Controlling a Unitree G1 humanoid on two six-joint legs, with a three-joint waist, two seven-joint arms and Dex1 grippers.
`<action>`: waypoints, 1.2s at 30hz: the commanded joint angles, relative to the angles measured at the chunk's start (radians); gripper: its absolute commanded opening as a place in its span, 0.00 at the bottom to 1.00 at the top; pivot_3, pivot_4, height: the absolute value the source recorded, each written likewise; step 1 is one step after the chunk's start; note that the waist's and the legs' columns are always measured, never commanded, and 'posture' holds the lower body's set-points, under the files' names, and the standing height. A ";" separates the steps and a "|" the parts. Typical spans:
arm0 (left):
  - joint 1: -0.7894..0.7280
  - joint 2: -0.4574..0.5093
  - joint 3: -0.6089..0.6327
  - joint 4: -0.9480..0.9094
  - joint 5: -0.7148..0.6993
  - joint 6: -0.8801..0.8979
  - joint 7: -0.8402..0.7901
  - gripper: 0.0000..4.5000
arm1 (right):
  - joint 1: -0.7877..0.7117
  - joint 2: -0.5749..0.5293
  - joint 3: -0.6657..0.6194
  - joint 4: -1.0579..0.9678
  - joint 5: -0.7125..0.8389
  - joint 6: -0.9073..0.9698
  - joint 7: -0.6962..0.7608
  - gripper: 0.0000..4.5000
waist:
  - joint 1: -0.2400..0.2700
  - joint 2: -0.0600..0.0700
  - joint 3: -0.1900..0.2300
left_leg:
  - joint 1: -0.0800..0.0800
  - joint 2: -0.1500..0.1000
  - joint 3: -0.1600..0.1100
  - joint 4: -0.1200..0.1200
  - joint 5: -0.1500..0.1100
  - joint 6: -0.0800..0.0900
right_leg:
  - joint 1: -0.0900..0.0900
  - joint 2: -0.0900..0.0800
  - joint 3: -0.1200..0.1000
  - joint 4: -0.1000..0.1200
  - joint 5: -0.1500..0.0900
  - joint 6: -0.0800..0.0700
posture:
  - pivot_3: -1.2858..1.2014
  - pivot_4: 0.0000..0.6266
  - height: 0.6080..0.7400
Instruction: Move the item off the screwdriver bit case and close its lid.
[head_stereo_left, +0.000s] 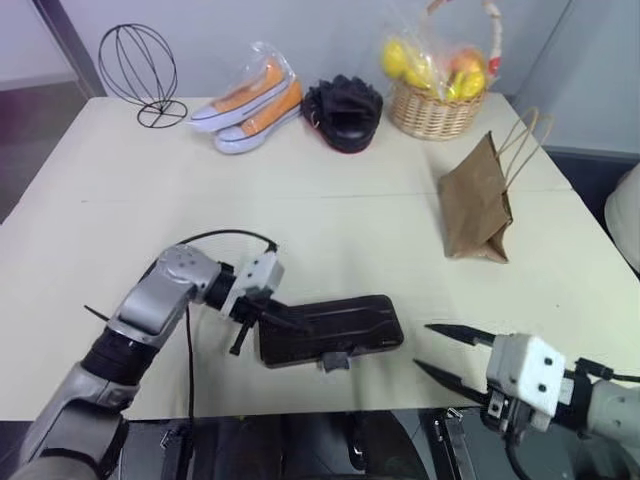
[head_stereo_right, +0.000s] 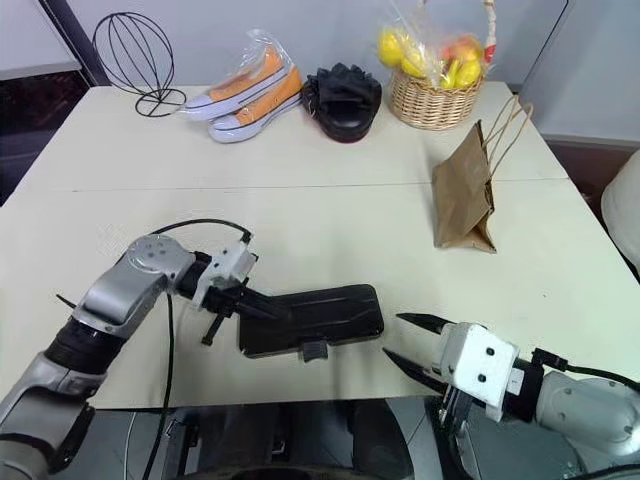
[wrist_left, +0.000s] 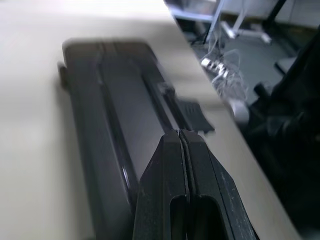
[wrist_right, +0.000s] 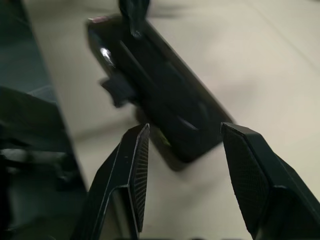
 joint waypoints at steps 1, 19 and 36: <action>-0.156 -0.052 0.078 0.189 -0.002 0.001 0.070 0.00 | -0.066 0.024 0.079 -0.016 0.106 0.080 -0.077 0.46 | 0.003 -0.001 0.000 | 0.000 0.000 0.000 0.001 0.000 0.000 | 0.001 0.000 0.000 0.000 0.000 0.000 | 0.52 0.24 1.00; -0.305 -0.252 -0.086 0.605 0.234 -0.357 -0.055 0.00 | -0.424 -0.033 0.706 0.309 -0.040 0.151 -0.154 0.01 | -0.003 -0.002 -0.001 | -0.006 -0.003 0.000 -0.001 0.000 0.003 | -0.006 -0.001 0.001 -0.001 0.002 0.005 | 0.52 0.24 1.00; -0.130 -0.245 -0.138 0.370 0.261 -0.306 -0.056 0.00 | -0.527 0.009 0.748 0.486 -0.469 -0.136 -0.394 0.01 | -0.006 -0.003 -0.002 | -0.004 -0.001 0.000 -0.001 0.000 0.002 | -0.005 0.002 0.001 0.001 0.002 0.004 | 0.52 0.24 1.00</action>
